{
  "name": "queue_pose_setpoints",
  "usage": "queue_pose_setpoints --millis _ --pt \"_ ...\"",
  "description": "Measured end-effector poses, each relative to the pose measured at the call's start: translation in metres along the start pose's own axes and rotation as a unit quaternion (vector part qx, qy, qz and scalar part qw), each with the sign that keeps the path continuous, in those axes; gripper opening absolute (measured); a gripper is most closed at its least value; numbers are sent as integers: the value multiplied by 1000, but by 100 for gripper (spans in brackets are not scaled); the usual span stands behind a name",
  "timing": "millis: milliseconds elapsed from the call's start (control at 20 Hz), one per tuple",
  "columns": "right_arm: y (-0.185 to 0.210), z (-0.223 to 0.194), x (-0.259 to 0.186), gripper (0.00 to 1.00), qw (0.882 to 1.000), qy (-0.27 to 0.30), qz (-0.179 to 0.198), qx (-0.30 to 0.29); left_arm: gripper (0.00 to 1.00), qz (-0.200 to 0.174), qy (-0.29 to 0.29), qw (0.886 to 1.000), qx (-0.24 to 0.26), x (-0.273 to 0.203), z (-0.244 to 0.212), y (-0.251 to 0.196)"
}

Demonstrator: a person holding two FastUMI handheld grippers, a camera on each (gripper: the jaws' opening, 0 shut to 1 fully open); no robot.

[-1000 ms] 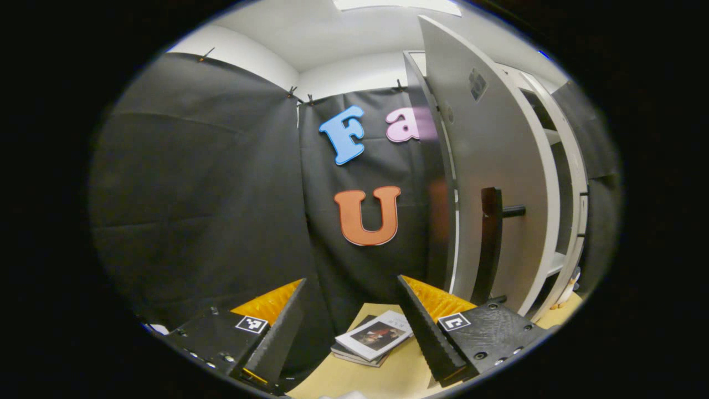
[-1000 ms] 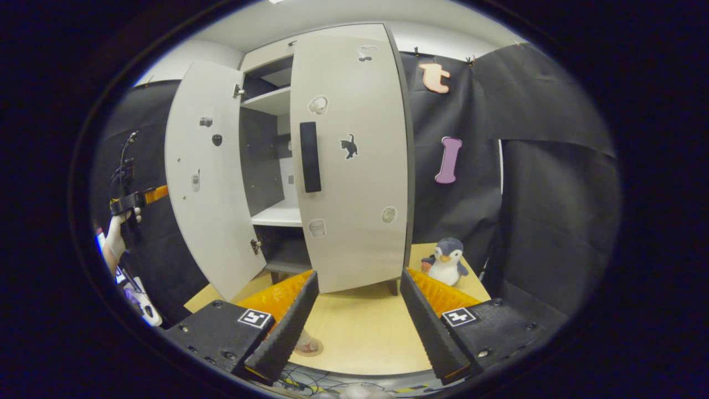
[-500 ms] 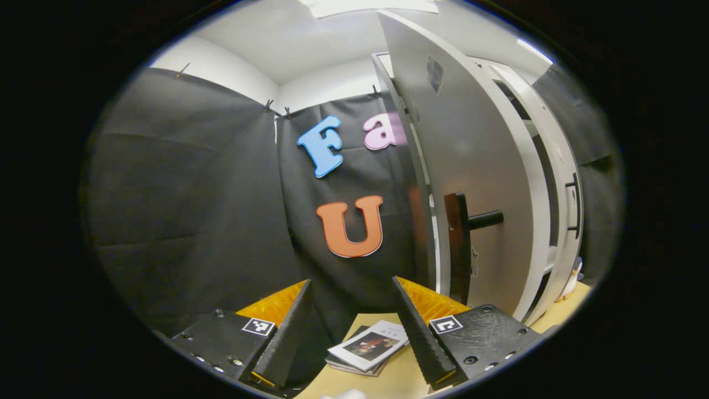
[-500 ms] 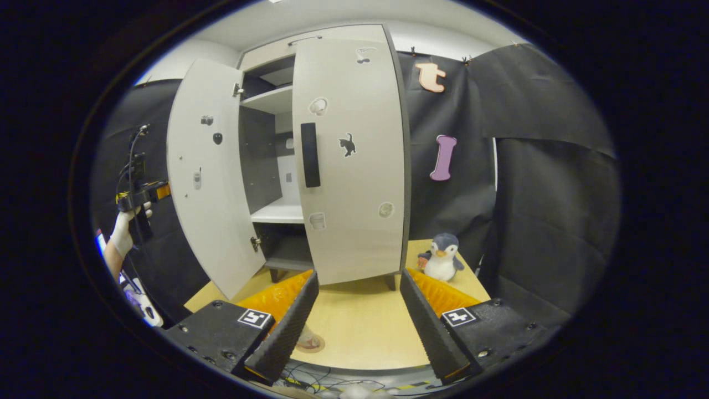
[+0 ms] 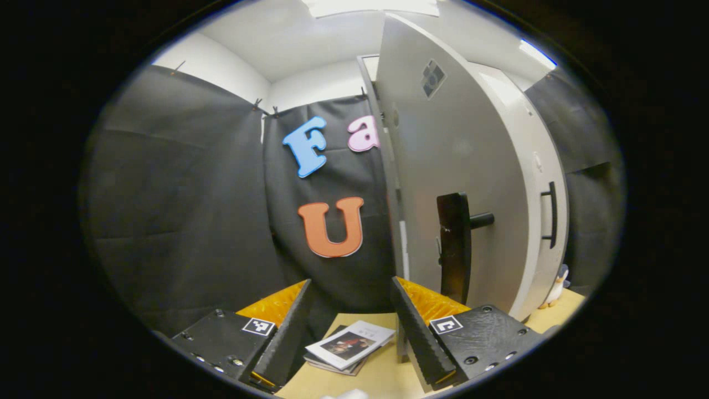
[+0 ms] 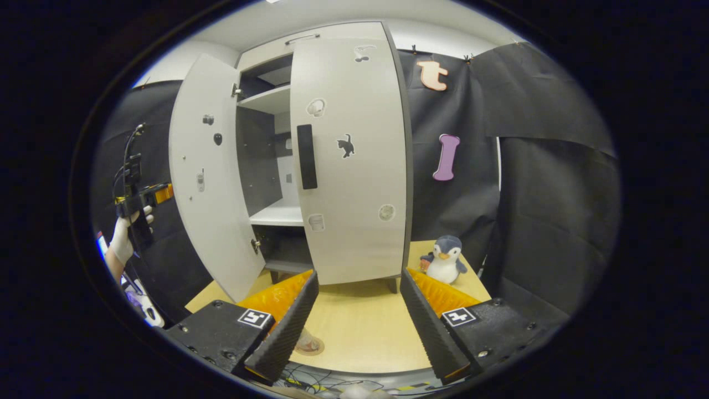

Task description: Grasp the bottle in the cabinet with the left hand and place it on the coaster, then close the right door with the right hand and the left door with the left hand.

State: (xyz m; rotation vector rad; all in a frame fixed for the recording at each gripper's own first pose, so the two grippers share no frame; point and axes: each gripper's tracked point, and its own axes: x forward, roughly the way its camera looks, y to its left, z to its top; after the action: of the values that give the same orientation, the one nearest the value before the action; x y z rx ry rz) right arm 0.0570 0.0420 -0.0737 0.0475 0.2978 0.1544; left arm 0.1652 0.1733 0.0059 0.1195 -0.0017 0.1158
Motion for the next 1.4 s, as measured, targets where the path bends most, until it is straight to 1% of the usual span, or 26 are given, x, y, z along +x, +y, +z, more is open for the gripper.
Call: queue_pose_setpoints --millis 100,150,200,250,300,400,600,850,900,950,1000,1100,1200,1400 --pt "-4 1 -1 97 1000 1 -1 0 89 -19 -3 1000 5 3 5 -28" --pt "-7 1 -1 97 1000 0 -3 0 86 -24 -4 1000 7 5 6 -39" --pt "-8 0 -2 97 1000 0 -3 1 86 -35 -8 999 5 8 9 -55" --pt "-10 1 -2 95 1000 0 -4 3 83 -44 -12 999 2 12 12 -68" --pt "-13 1 -1 97 1000 -1 -6 4 89 -53 -13 998 -2 15 13 -81" --pt "-16 3 -2 98 1000 -3 -8 9 91 -72 -10 997 -6 21 13 -105" --pt "-22 8 -4 97 1000 -10 -17 8 97 -83 -5 997 -10 12 11 -128" --pt "-25 12 -4 97 1000 -16 -23 7 97 -91 2 995 -29 -19 16 -133" --pt "-24 12 -3 95 1000 -16 -23 8 97 -94 0 995 -35 -27 19 -133" --pt "-24 14 -2 95 1000 -18 -24 8 97 -98 0 994 -41 -35 22 -135" --pt "-23 16 -1 97 999 -21 -25 7 97 -101 1 994 -47 -44 24 -135" --pt "-22 19 0 97 999 -27 -29 6 97 -104 0 993 -52 -60 29 -132" --pt "-20 25 1 97 999 -35 -33 6 97 -100 4 994 -54 -76 27 -123" --pt "-11 36 1 97 998 -57 -32 17 97 -78 26 995 -60 -102 8 -100"
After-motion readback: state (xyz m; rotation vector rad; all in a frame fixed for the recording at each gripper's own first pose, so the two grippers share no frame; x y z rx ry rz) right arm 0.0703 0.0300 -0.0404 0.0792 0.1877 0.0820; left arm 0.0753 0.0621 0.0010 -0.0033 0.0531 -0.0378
